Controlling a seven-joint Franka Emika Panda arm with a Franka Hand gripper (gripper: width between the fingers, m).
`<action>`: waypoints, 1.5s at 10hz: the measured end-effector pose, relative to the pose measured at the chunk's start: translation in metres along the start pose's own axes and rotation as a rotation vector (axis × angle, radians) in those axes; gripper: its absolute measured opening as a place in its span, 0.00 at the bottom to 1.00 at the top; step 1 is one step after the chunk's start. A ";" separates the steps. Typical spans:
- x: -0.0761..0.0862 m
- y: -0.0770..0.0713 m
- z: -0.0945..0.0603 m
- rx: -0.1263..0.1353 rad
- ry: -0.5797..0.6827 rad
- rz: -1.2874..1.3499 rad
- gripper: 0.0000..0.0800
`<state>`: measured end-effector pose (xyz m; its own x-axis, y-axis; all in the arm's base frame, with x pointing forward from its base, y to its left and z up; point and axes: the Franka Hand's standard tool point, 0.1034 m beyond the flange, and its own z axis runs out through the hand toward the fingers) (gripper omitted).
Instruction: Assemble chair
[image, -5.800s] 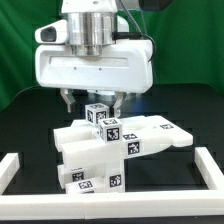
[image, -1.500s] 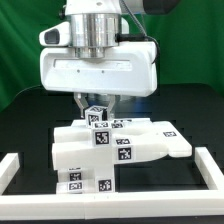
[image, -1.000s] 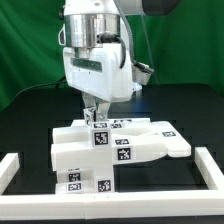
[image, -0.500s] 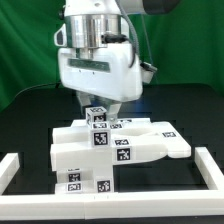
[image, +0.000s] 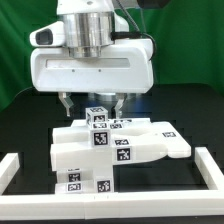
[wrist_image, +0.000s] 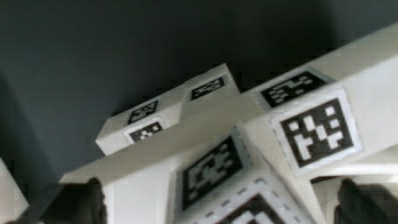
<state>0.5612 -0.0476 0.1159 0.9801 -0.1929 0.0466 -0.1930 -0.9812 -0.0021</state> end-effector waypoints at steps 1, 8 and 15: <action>-0.002 -0.003 0.003 -0.022 -0.009 -0.224 0.81; -0.001 -0.005 0.003 -0.026 0.006 0.035 0.35; 0.007 -0.004 0.004 0.056 0.100 1.005 0.35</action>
Offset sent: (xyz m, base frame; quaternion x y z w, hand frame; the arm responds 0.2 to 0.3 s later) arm 0.0000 0.0000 0.0000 0.0000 0.0000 0.0000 1.0000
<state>0.5691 -0.0449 0.1118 0.3554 -0.9312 0.0809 -0.9220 -0.3635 -0.1336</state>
